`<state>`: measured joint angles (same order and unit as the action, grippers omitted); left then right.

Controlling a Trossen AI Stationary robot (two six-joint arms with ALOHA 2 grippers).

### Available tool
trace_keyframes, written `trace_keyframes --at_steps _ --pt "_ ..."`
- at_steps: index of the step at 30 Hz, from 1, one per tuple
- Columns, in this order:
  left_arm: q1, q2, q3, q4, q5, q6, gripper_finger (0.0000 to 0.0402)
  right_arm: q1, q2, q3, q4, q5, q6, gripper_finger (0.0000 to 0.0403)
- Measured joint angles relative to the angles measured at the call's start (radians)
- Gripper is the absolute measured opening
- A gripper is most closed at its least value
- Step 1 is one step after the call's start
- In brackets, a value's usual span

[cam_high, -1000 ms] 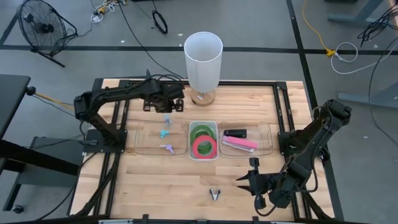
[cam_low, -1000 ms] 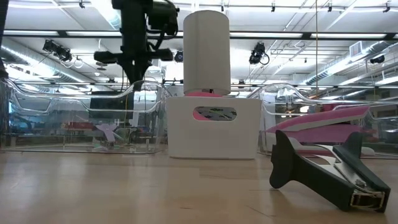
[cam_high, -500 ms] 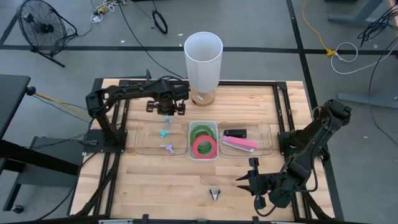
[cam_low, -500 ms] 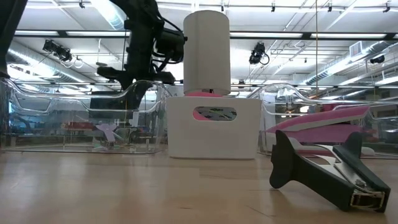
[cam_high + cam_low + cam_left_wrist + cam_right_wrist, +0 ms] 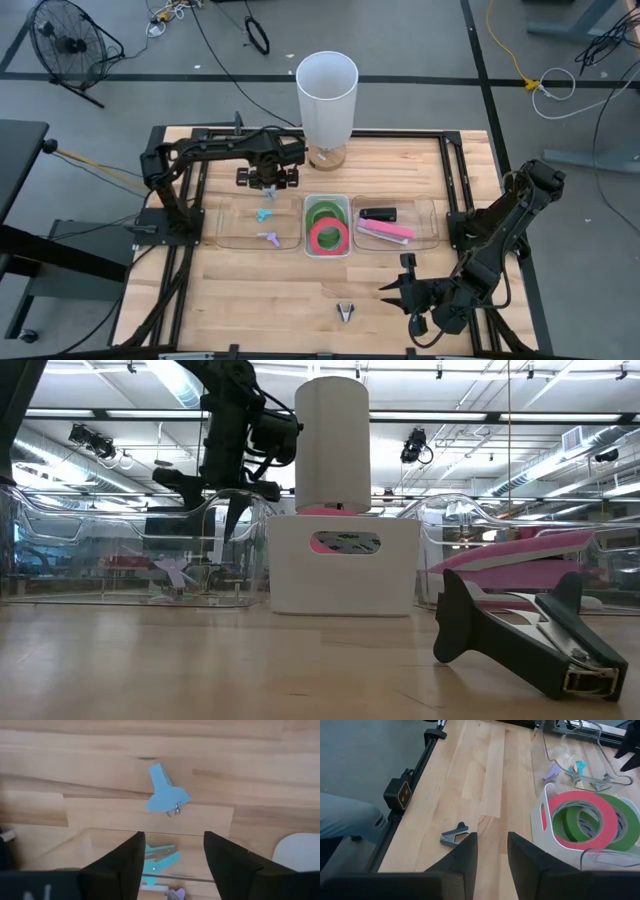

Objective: Pick and place Stapler, Stapler remover, tape
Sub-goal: Put the gray staple remover into the left transparent bin

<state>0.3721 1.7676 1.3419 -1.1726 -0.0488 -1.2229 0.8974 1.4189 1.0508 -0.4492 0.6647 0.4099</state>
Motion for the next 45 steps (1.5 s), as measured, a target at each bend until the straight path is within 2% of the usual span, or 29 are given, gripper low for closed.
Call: trace_keyframes --at_steps 4,9,18,25,30,36,45 --pt "-0.006 0.0 -0.048 0.031 0.019 -0.004 0.0215 0.0 0.0 0.0 0.0 0.0 0.0 0.0107" --pt "0.001 0.001 -0.144 0.147 0.061 -0.004 0.0209 0.0 0.0 0.0 0.0 0.0 0.0 0.0107" --pt "0.018 0.001 -0.226 0.307 0.047 -0.004 0.0207 0.0 0.0 0.0 0.0 0.0 -0.004 0.0107" --pt "0.018 0.001 -0.271 0.33 0.047 0.004 0.02 -0.001 0.0 0.0 0.0 0.001 -0.004 0.0107" --pt "0.031 0.001 -0.271 0.348 0.045 0.003 0.0146 -0.008 0.0 0.0 0.0 0.0 -0.004 0.0107" --pt "0.031 0.0 -0.27 0.38 0.042 0.045 0.0023 -0.013 0.0 0.0 0.0 0.0 -0.004 0.0107" --pt "0.04 -0.001 -0.262 0.372 0.044 0.092 0.0012 -0.013 0.0 0.0 0.0 0.0 -0.004 0.0107"
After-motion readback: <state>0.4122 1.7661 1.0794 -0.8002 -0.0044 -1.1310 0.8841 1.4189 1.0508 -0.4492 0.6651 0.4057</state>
